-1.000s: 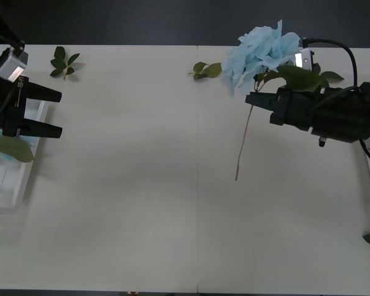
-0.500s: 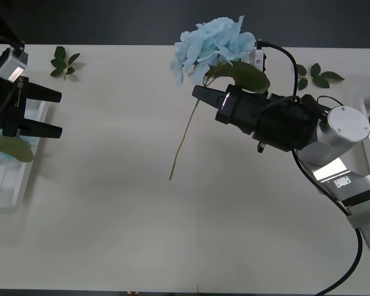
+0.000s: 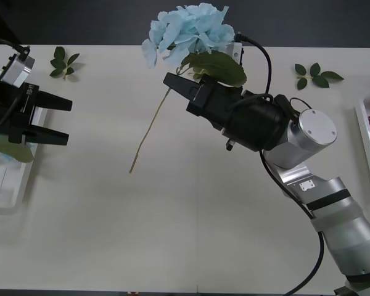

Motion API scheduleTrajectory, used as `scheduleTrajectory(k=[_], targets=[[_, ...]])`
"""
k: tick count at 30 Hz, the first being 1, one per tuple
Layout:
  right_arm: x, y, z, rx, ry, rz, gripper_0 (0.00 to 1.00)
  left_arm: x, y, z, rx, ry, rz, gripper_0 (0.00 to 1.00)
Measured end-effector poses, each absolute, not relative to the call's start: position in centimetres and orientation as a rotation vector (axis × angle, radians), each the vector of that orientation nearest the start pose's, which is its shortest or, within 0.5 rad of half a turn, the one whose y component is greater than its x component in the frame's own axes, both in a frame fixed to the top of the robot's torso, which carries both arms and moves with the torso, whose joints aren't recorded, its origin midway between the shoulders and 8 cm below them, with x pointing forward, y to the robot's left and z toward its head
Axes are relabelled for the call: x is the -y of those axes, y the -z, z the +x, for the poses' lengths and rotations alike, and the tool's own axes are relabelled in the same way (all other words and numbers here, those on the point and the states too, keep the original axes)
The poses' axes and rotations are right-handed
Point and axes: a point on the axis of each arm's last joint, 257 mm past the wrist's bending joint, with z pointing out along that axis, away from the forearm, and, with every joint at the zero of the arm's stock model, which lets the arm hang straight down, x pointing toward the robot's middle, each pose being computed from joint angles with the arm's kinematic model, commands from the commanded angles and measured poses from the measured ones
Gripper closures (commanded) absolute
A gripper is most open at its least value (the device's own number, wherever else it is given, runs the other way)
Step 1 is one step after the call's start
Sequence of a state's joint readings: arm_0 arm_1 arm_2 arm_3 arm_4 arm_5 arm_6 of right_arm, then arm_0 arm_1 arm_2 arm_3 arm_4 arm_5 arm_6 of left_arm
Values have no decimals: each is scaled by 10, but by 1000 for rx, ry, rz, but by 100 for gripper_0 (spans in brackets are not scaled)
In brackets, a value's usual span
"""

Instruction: Put the red flowers into the right box and the blue flowers into the left box

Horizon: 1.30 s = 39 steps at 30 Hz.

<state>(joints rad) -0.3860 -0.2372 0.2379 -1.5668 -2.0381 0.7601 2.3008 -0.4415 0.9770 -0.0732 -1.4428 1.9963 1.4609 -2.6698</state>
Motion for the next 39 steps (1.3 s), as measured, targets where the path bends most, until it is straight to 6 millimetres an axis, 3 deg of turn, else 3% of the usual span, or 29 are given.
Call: scheduleTrajectory(k=[7, 14, 19, 32, 34, 35, 36, 37, 39], targets=[[-70, 43, 457, -1433, -1596, -375, 100, -191, 134, 404, -1808, 1027, 1273, 0], [-69, 42, 458, -1431, -1594, -374, 100, -170, 153, 399, -1947, 1118, 1196, 0], [-68, 42, 459, -1430, -1593, -372, 100, -150, 151, 392, -1999, 1189, 1165, 0], [-67, 42, 462, -1429, -1584, -359, 100, -86, 145, 383, -1885, 1356, 1155, 0], [-67, 42, 462, -1429, -1584, -359, 100, -80, 144, 381, -1902, 1393, 1125, 41], [-67, 42, 462, -1429, -1584, -359, 100, -77, 143, 380, -1908, 1408, 1114, 53], [-67, 42, 462, -1429, -1584, -359, 100, -75, 143, 380, -1907, 1414, 1112, 82], [-67, 42, 462, -1429, -1584, -359, 100, -73, 143, 380, -1904, 1416, 1114, 100], [-67, 42, 462, -1429, -1584, -359, 100, -72, 142, 381, -1901, 1413, 1119, 100]])
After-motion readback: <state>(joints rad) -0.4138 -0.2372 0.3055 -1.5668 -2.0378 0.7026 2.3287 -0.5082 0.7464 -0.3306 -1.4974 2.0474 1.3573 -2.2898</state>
